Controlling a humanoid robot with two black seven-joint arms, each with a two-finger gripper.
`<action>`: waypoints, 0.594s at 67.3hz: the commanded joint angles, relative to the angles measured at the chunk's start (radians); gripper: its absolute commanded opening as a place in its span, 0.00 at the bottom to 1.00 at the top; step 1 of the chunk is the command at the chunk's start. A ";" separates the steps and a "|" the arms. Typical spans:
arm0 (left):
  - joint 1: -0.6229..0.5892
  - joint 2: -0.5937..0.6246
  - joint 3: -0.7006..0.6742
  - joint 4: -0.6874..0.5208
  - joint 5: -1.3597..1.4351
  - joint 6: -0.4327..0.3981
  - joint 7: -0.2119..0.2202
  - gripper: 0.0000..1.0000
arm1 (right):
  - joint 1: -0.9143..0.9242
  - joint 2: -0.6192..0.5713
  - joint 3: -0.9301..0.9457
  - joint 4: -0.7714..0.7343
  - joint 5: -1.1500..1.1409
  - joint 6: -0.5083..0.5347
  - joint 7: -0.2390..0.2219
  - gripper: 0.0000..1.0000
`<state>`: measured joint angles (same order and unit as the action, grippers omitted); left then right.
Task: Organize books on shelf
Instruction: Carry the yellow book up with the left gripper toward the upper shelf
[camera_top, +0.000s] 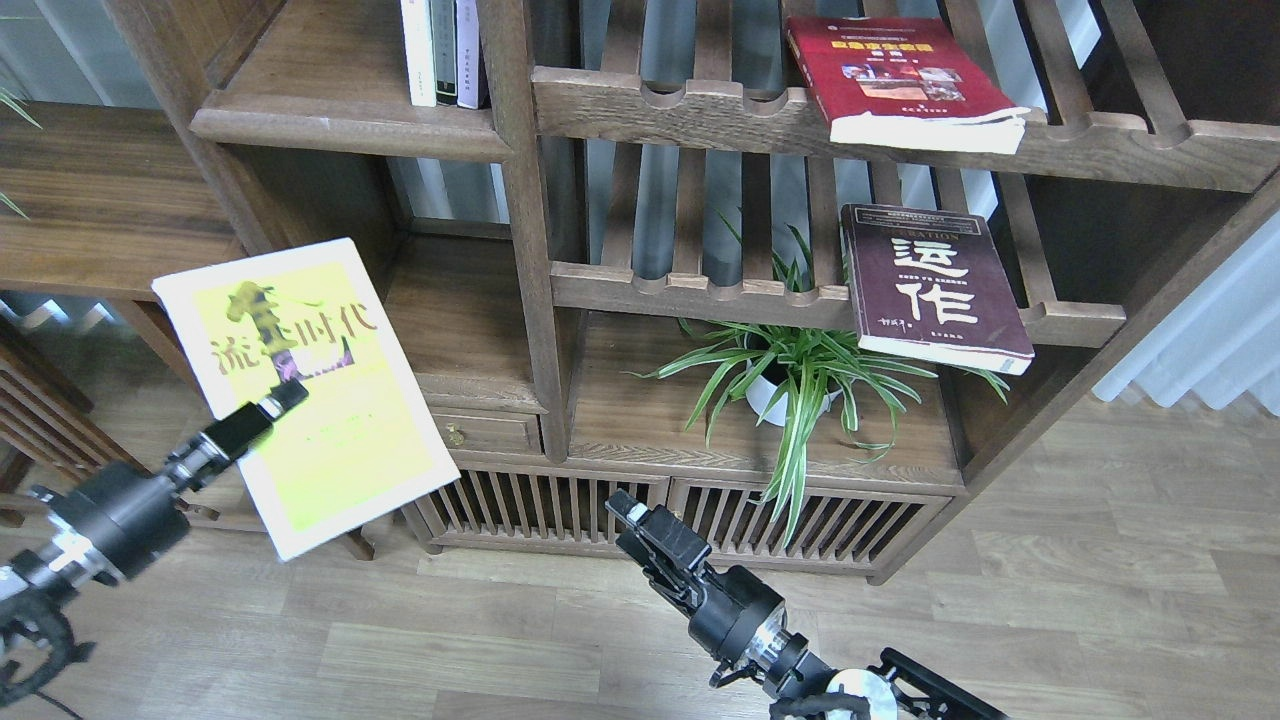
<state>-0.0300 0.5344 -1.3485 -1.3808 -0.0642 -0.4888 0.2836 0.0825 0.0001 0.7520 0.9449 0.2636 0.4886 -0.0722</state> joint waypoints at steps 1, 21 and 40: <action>-0.002 -0.008 -0.060 0.000 0.000 0.000 0.000 0.10 | 0.000 0.000 0.000 0.000 -0.001 0.000 0.000 0.95; -0.039 -0.028 -0.175 0.000 -0.006 0.000 0.000 0.10 | 0.022 0.000 0.000 -0.021 -0.001 0.000 0.000 0.96; -0.175 -0.062 -0.195 0.003 -0.017 0.000 0.003 0.10 | 0.026 0.000 0.000 -0.021 -0.001 0.000 0.000 0.96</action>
<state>-0.1463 0.4889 -1.5370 -1.3789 -0.0807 -0.4888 0.2839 0.1088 0.0000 0.7513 0.9235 0.2622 0.4886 -0.0725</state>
